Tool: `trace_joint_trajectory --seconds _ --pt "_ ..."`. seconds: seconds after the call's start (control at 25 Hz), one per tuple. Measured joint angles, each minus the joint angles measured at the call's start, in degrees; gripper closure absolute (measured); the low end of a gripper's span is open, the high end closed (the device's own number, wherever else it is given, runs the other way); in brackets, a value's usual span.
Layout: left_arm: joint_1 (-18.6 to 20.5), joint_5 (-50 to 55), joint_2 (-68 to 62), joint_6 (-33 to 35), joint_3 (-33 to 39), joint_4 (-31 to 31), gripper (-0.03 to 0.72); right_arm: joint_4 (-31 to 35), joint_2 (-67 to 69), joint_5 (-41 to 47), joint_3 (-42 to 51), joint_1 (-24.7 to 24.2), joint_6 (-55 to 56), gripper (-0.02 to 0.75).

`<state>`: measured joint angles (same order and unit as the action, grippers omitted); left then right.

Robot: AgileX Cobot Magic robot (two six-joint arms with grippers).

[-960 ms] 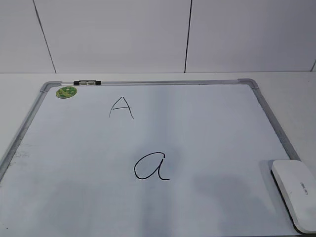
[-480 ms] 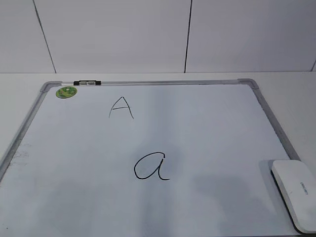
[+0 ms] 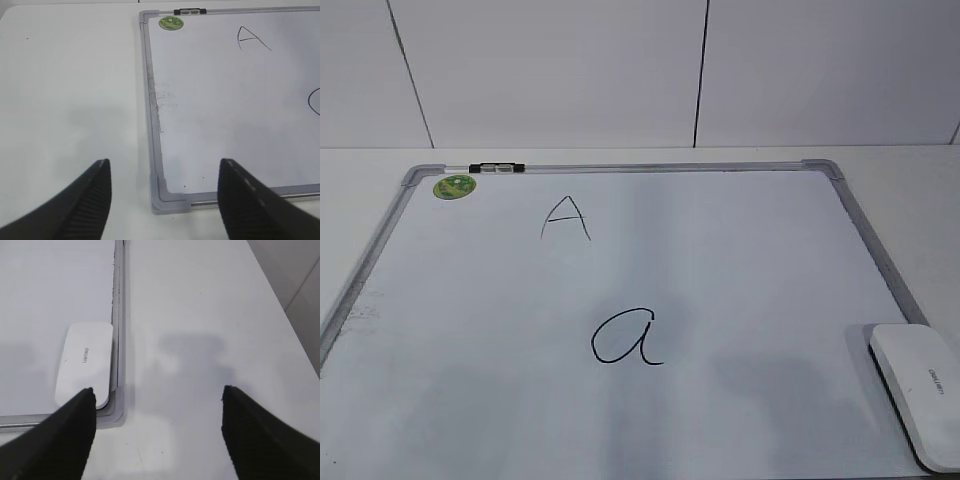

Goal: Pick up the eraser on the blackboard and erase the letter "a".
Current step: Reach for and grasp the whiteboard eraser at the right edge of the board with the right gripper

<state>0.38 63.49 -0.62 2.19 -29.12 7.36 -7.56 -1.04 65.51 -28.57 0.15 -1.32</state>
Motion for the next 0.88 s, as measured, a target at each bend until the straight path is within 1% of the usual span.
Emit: trace_joint_trajectory --seconds 0.24,0.44,0.56,0.88 --pt "0.0 0.0 0.0 0.0 0.0 0.0 0.191 -0.1 0.0 0.0 0.0 0.0 0.0 0.145" --pt "0.0 0.0 0.0 0.0 0.0 0.0 0.191 4.0 0.0 0.0 -0.3 0.0 0.0 0.145" --pt "0.0 0.0 0.0 0.0 0.0 0.0 0.191 4.7 0.9 -0.5 -2.3 0.0 0.0 0.145" --pt "0.0 0.0 0.0 0.0 0.0 0.0 0.191 5.0 11.5 -10.1 -7.2 0.0 0.0 0.145"
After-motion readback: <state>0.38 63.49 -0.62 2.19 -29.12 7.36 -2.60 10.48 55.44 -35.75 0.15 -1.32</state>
